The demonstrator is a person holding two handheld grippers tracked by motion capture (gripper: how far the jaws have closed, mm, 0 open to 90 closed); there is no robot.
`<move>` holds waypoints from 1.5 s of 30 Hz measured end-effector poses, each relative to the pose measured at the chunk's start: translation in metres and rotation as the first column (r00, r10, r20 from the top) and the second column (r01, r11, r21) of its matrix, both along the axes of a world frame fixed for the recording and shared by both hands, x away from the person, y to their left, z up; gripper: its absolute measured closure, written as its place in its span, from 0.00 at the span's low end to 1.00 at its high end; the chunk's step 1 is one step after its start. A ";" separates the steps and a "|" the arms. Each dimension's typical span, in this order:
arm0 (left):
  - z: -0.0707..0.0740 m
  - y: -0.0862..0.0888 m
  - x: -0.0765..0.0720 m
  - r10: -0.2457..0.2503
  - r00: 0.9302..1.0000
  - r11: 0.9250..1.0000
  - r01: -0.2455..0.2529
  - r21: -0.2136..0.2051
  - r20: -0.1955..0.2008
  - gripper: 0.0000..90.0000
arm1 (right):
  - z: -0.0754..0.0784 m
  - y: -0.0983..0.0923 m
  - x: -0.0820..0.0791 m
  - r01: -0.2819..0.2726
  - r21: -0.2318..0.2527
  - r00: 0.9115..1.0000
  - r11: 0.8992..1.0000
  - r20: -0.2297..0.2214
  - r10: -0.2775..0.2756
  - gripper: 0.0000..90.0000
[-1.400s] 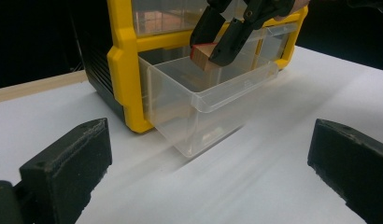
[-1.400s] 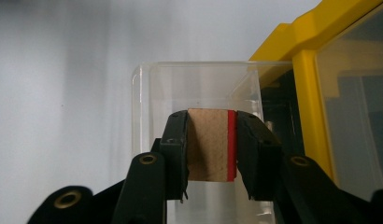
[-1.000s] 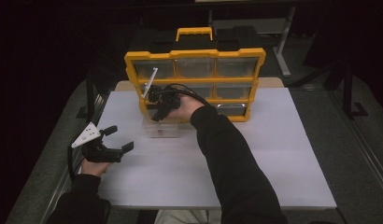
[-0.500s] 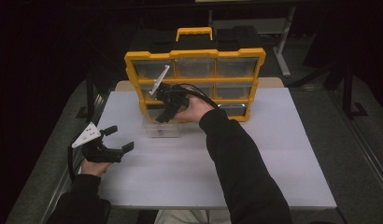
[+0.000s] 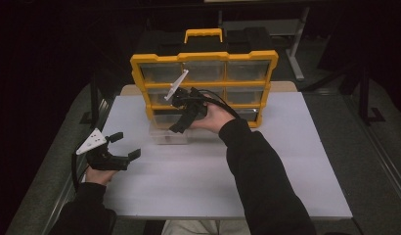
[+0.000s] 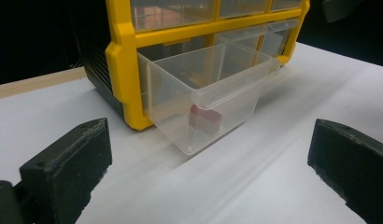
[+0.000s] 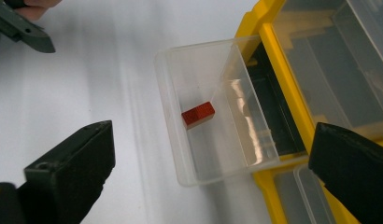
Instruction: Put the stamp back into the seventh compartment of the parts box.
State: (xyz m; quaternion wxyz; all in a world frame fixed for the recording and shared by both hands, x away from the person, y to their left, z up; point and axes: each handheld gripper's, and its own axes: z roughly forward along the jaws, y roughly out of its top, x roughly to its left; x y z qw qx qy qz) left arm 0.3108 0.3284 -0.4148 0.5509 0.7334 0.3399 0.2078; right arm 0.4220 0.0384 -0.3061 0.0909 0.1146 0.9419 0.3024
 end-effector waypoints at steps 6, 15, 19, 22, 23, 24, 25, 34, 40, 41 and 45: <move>0.000 0.000 0.000 0.004 1.000 1.000 -0.004 0.000 0.001 0.00 | -0.005 -0.018 -0.010 0.022 0.008 1.000 1.000 -0.001 -0.022 0.00; -0.001 0.000 0.000 0.008 1.000 1.000 -0.008 0.001 -0.003 0.00 | -0.015 -0.039 -0.014 0.062 0.043 0.998 0.997 -0.015 -0.062 0.00; -0.001 -0.001 0.001 0.006 1.000 1.000 -0.006 0.004 -0.005 0.00 | -0.018 -0.048 -0.016 0.078 0.053 0.997 0.996 -0.020 -0.077 0.00; -0.001 0.000 0.000 0.008 1.000 1.000 -0.008 0.003 -0.005 0.00 | -0.020 -0.056 -0.018 0.094 0.064 0.995 0.993 -0.026 -0.093 0.00; -0.001 0.000 0.000 0.008 1.000 1.000 -0.008 0.003 -0.005 0.00 | -0.020 -0.056 -0.018 0.094 0.064 0.995 0.993 -0.026 -0.093 0.00; -0.001 0.000 0.000 0.008 1.000 1.000 -0.008 0.003 -0.005 0.00 | -0.021 -0.058 -0.018 0.097 0.064 0.995 0.993 -0.022 -0.096 0.00; -0.001 0.000 0.000 0.008 1.000 1.000 -0.008 0.004 -0.005 0.00 | -0.022 -0.061 -0.019 0.102 0.070 0.995 0.992 -0.024 -0.101 0.00; -0.001 -0.001 0.000 0.008 1.000 1.000 -0.008 0.006 -0.006 0.00 | -0.025 -0.085 -0.025 0.141 0.090 0.990 0.986 -0.022 -0.139 0.00; -0.001 -0.001 0.000 0.008 1.000 1.000 -0.007 0.008 -0.006 0.00 | -0.030 -0.098 -0.027 0.161 0.099 0.987 0.982 -0.027 -0.159 0.00; -0.001 0.000 0.000 0.007 1.000 1.000 -0.007 0.008 -0.006 0.00 | -0.031 -0.101 -0.027 0.164 0.099 0.986 0.981 -0.026 -0.162 0.00; -0.001 -0.001 0.000 0.005 1.000 1.000 -0.005 0.012 -0.006 0.00 | -0.033 -0.113 -0.030 0.183 0.110 0.983 0.977 -0.027 -0.181 0.00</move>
